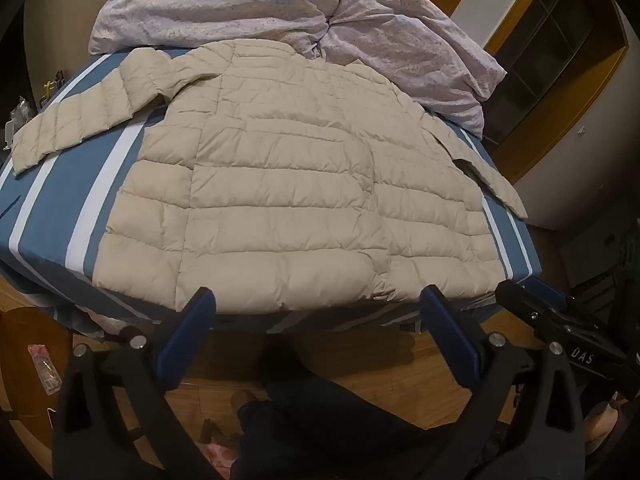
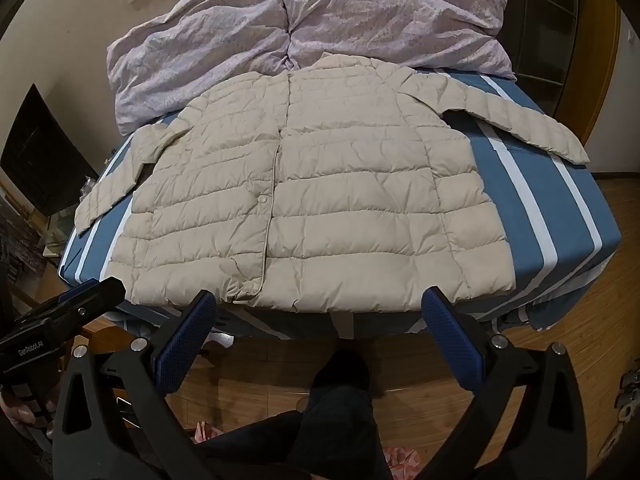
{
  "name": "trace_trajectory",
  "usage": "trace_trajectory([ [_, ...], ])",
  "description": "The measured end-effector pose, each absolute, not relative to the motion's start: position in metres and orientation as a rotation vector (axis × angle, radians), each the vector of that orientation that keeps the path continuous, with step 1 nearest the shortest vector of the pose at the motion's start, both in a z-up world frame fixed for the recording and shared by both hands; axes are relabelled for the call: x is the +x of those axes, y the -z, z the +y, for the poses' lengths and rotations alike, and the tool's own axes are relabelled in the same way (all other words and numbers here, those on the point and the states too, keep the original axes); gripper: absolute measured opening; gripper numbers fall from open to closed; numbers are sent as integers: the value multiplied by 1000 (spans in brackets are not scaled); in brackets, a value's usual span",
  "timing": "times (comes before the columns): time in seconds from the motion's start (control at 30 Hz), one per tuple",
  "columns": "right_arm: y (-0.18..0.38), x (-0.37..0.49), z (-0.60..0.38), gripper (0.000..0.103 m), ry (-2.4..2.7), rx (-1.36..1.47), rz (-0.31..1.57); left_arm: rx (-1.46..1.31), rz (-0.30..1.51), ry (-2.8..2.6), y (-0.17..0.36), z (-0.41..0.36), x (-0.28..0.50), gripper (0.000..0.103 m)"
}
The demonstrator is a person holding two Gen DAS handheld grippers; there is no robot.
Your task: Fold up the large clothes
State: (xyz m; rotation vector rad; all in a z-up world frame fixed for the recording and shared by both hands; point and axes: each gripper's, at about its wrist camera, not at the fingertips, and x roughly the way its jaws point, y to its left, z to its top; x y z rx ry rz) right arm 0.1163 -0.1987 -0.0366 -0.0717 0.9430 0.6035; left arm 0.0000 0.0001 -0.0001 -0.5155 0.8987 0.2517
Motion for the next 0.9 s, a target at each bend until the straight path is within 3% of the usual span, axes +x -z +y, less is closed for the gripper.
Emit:
trace_trajectory([
  [0.9, 38, 119, -198, 102, -602, -71, 949, -516, 906, -253, 0, 0, 0, 101],
])
